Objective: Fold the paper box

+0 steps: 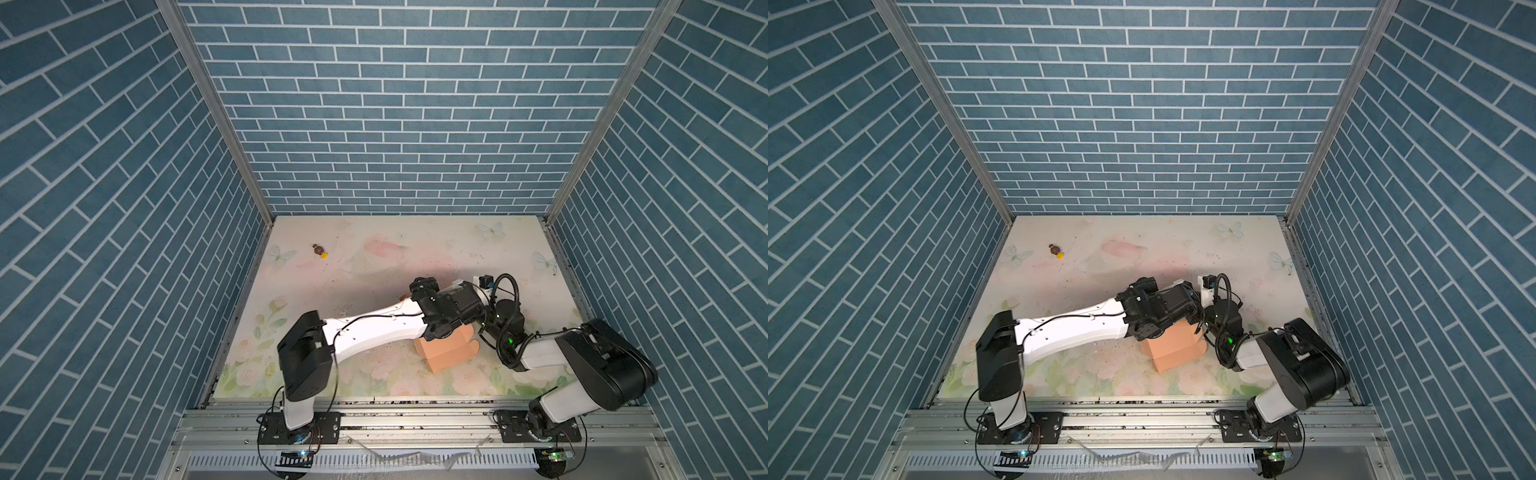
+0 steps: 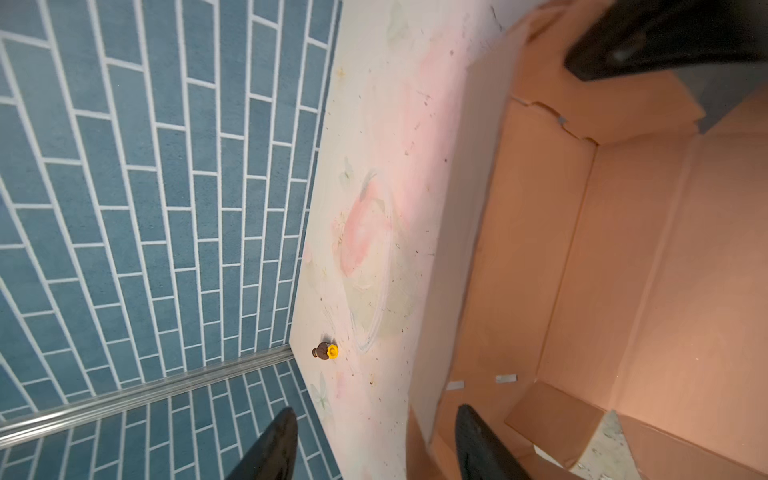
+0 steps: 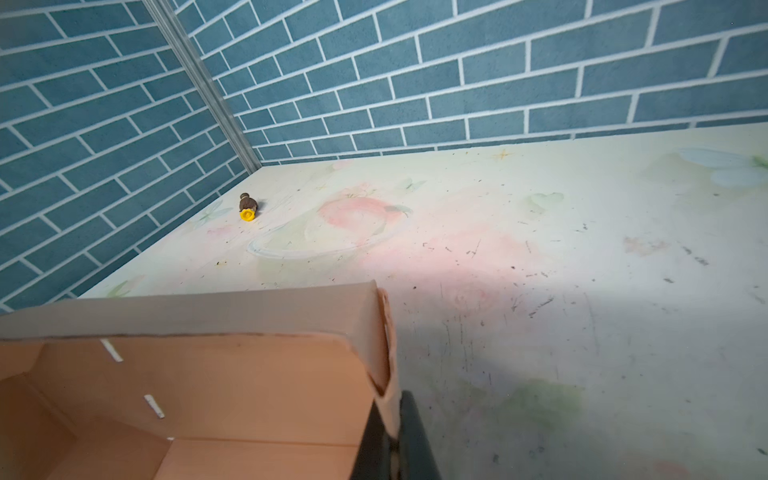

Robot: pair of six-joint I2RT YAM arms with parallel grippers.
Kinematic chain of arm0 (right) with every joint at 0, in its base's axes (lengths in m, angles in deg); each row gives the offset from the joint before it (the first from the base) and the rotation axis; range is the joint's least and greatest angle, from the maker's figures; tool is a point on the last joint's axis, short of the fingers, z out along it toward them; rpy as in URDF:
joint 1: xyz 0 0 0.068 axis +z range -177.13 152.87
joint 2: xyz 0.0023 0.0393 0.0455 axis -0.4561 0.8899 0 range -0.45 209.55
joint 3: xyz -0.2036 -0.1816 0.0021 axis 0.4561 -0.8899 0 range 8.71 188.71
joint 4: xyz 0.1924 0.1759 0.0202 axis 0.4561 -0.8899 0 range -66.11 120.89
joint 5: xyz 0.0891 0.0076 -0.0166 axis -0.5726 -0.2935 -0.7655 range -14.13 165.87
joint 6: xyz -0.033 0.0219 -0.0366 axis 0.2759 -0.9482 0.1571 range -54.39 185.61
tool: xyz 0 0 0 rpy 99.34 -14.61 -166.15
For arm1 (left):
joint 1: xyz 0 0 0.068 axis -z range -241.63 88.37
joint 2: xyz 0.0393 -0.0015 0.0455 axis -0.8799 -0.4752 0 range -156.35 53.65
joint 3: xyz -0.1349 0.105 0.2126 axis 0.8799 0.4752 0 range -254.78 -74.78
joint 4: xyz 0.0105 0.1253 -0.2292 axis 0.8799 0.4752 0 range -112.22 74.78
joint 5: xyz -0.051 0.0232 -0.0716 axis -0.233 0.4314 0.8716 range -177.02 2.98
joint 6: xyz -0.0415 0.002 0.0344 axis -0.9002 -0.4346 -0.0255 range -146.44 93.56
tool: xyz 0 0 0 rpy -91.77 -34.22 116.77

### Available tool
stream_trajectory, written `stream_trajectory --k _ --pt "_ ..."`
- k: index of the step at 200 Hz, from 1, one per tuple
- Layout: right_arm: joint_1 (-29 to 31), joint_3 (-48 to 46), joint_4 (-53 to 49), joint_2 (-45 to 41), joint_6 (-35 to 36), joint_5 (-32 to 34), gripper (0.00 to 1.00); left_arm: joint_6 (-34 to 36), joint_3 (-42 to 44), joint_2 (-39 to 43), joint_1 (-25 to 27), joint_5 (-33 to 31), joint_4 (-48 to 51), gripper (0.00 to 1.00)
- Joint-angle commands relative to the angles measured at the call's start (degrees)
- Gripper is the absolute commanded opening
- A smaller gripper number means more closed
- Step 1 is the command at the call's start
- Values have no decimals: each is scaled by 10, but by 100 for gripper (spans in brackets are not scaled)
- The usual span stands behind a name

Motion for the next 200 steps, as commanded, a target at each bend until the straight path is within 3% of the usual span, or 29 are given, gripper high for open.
stream_trajectory --k 1,18,43,67,87,136,200 --pt "7 28 -190 -93 -13 52 0 -61 4 66 -29 58 1 64" --pt "9 57 -334 -166 -40 83 0 -107 11 101 -57 96 12 66" --pt "10 120 -551 -234 -67 98 0 -212 56 153 -115 200 11 66" --pt "10 188 -727 -244 -93 86 0 -286 142 208 -157 305 -48 66" --pt "10 228 -833 -230 -110 52 0 -323 185 223 -173 350 -70 66" --pt "9 270 -950 -185 -143 24 0 -383 287 250 -218 435 -138 66" --pt "9 312 -968 -93 -134 -4 0 -407 360 202 -240 489 -200 65"
